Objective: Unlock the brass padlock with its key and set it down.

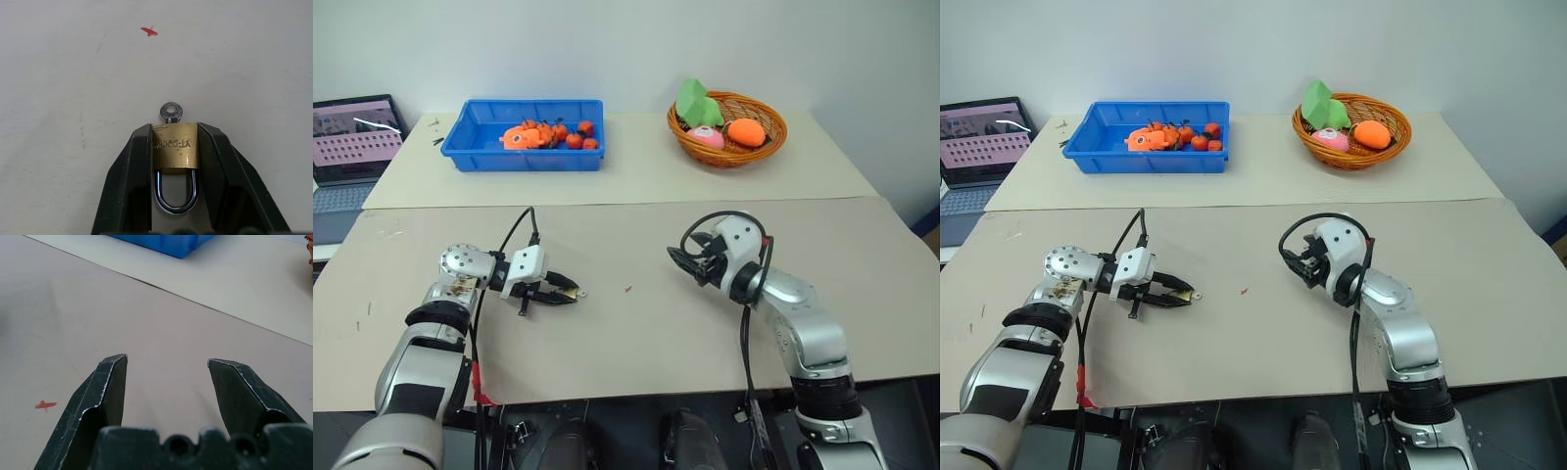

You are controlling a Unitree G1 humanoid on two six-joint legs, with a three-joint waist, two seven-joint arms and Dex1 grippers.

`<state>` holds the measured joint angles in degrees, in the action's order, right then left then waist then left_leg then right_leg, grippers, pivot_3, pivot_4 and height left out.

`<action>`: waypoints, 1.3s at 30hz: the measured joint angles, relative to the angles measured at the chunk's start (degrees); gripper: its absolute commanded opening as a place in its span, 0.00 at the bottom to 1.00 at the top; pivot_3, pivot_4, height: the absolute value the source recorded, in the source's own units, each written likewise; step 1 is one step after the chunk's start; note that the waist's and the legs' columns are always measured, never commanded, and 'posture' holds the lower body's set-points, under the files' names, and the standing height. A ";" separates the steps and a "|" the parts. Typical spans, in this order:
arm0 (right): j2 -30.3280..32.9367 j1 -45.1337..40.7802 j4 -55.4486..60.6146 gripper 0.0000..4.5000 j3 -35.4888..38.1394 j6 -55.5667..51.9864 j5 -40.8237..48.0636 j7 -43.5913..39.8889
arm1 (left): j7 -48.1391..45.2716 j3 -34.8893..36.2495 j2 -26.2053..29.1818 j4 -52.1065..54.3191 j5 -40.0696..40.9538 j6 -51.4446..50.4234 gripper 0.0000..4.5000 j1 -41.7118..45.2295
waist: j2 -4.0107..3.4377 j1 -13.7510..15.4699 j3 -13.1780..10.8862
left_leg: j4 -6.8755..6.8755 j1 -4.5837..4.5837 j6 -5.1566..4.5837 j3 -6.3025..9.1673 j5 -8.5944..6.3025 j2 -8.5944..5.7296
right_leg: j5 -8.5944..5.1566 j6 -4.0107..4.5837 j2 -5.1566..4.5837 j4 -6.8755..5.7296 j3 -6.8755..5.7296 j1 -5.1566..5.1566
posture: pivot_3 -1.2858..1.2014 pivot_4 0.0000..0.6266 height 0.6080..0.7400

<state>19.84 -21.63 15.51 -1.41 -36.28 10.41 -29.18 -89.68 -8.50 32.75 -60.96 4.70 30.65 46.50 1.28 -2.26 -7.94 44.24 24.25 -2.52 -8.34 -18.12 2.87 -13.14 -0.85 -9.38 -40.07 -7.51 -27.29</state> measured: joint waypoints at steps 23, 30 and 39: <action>17.03 -0.34 1.24 0.70 -25.13 30.45 -36.10 7.38 | 5.91 3.44 3.68 46.76 11.45 -40.78 0.18 -4.26 | 0.01 -0.03 -0.04 | 0.02 0.38 -0.02 0.10 -0.02 -0.07 | -0.38 -0.76 -0.12 0.23 -0.18 -0.19 | 0.52 0.24 0.52; 17.37 2.69 0.02 0.70 -27.04 46.65 -53.81 23.57 | 6.89 3.43 3.84 49.96 12.72 -43.53 0.18 -5.31 | 0.01 -0.03 -0.04 | 0.08 0.38 0.02 0.07 0.00 -0.06 | -0.43 -0.75 -0.11 0.11 -0.16 -0.20 | 0.52 0.24 0.52; 16.64 2.59 -4.67 0.70 -27.32 57.90 -58.96 25.82 | 7.30 3.04 3.55 48.82 12.93 -43.21 0.18 -4.70 | 0.02 -0.10 -0.05 | 0.53 0.43 0.02 0.10 0.00 -0.01 | -0.45 -0.74 -0.10 -0.17 -0.13 -0.19 | 0.52 0.24 0.52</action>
<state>36.48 -19.04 10.84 -28.74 21.62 -48.55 -3.36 -82.39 -5.47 36.29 -12.14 17.63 -12.56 41.80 1.31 -2.36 -7.99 44.77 24.67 -2.50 -8.24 -18.13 2.86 -13.59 -1.59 -9.47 -40.24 -7.64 -27.48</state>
